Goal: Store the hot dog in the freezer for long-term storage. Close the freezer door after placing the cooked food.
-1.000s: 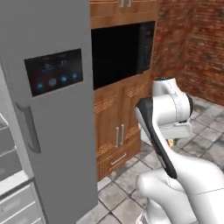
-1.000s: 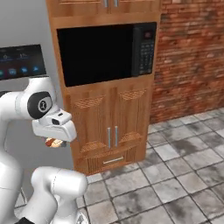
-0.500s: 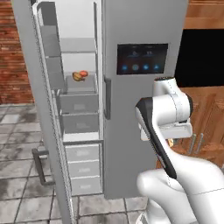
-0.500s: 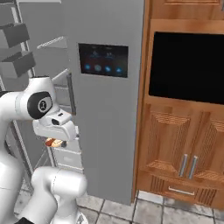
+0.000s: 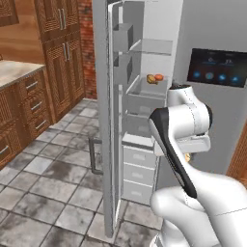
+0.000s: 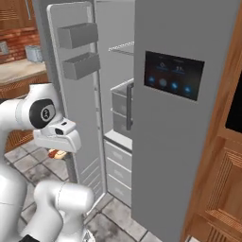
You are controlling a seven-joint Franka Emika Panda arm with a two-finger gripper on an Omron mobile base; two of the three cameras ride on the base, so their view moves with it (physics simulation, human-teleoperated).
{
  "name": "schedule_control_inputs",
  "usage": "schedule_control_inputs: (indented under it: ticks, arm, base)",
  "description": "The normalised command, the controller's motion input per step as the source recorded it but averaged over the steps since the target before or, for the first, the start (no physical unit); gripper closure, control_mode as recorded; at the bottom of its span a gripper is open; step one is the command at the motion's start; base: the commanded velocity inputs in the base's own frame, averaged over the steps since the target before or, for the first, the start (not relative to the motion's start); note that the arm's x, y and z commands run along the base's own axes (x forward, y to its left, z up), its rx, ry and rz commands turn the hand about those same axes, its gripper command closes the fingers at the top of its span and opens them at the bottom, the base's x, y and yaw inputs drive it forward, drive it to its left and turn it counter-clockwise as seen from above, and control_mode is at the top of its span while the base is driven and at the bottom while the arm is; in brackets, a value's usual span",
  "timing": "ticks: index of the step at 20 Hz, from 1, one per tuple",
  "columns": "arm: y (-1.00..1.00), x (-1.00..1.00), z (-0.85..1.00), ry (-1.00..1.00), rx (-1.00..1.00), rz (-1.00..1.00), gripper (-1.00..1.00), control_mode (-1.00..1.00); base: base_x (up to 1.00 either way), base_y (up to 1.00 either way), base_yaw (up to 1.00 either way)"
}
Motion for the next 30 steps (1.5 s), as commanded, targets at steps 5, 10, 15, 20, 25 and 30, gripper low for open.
schedule_control_inputs:
  ticks: [5,10,15,20,25,30]
  arm:
    - [0.0,0.0,0.0,0.0,0.0,0.0,1.0,1.0]
    - [0.0,0.0,0.0,0.0,0.0,0.0,1.0,1.0]
    - [0.0,0.0,0.0,0.0,0.0,0.0,1.0,1.0]
    - [0.0,0.0,0.0,0.0,0.0,0.0,1.0,1.0]
    - [0.0,0.0,0.0,0.0,0.0,0.0,1.0,1.0]
    - [0.0,0.0,0.0,0.0,0.0,0.0,1.0,1.0]
  base:
    - [0.46,0.0,0.01]
    - [0.65,0.02,0.0]
    - [0.58,0.25,-0.06]
    - [0.4,0.36,-0.07]
    - [0.37,0.04,-0.02]
    - [0.06,-0.09,-0.09]
